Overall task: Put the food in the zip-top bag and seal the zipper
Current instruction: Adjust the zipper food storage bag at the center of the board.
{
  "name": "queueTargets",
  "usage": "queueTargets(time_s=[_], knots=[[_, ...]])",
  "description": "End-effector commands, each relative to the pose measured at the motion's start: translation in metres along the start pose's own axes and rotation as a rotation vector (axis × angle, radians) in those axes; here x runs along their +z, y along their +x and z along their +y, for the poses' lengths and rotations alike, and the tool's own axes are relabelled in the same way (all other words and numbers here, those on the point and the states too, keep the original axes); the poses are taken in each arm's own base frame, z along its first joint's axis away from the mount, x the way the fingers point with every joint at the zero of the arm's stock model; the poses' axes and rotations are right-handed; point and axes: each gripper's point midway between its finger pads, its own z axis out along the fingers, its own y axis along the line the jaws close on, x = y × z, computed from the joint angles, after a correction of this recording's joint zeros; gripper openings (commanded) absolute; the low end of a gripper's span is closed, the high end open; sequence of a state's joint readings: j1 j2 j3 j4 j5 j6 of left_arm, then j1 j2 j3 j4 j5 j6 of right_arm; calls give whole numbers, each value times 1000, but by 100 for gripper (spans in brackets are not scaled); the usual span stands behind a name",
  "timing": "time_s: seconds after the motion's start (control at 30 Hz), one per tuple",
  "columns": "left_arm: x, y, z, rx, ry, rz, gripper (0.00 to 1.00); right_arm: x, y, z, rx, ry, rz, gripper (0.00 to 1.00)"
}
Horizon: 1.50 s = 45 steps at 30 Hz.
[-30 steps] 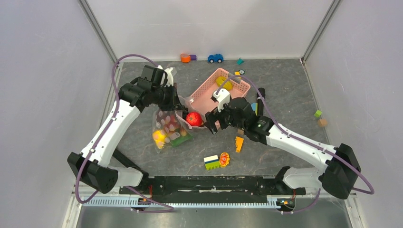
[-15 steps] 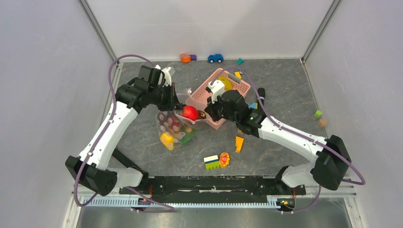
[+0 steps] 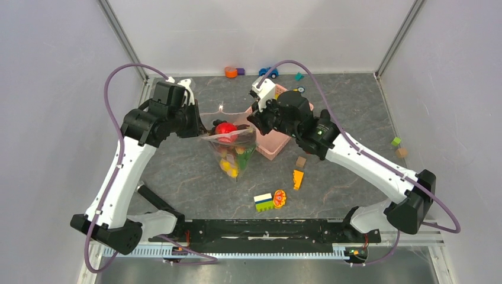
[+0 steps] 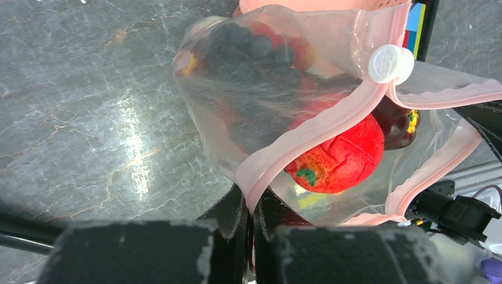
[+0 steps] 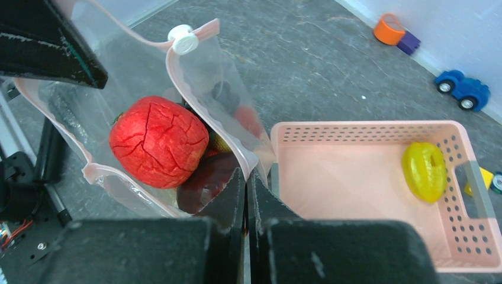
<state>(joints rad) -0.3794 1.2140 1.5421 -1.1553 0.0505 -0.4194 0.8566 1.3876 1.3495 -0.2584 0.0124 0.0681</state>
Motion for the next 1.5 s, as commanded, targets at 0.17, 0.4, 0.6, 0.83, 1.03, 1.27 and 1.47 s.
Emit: queueTargets(time_s=[0.17,0.4,0.6,0.83,1.03,1.27,1.47], knots=[[-13,-15,1,-13,-10,-63,7,1,-28,41,-124,-259,-67,3],[2,-10,-4,0,23,-21,16,7,-15,40,-116,-255,-52,0],[5,-8,4,4,-16,-27,37,5,-13,39,-91,-243,-70,0],[-4,-18,24,-12,-130,-98,39,3,-8,38,-94,-237,-65,0],[-21,-23,21,-26,-106,-161,31,5,-4,38,-97,-239,-50,0],[-23,-24,15,-26,-71,-170,2,3,-7,36,-148,-236,-56,19],[-14,-22,13,-29,-65,-141,2,-6,-37,12,-279,-191,-116,88]])
